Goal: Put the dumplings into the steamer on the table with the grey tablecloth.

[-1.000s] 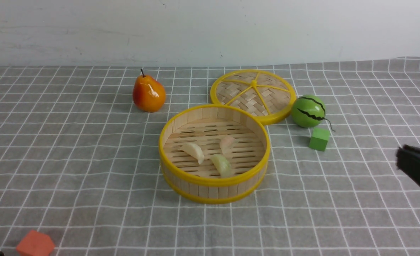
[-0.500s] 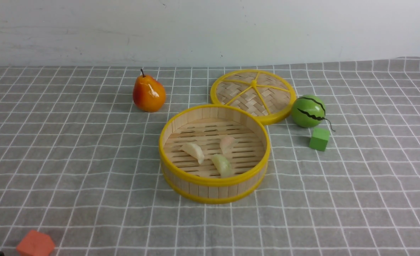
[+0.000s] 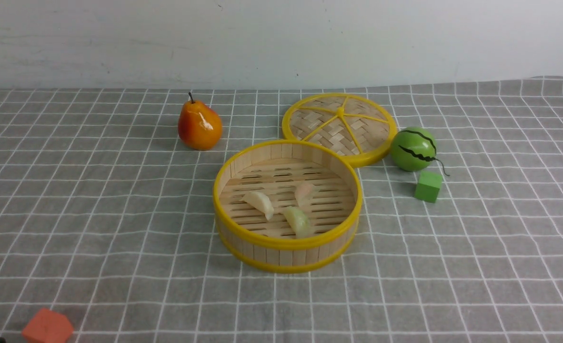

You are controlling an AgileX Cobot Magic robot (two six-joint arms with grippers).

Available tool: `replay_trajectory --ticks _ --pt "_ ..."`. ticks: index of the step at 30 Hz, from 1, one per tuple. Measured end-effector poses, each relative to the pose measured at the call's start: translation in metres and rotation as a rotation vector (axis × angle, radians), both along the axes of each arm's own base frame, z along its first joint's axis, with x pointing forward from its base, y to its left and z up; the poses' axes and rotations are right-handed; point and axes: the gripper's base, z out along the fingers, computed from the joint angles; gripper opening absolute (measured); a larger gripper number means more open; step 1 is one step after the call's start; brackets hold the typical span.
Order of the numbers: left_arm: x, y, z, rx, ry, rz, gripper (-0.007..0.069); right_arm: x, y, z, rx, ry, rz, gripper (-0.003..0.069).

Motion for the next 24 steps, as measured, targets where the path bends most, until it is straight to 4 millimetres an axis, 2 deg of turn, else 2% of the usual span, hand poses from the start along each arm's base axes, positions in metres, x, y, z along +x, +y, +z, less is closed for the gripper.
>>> replay_trajectory --ticks 24 --pt "0.0007 -0.0004 -0.0023 0.002 0.004 0.000 0.0112 0.0000 0.0001 0.0000 0.003 0.000 0.000 -0.0003"
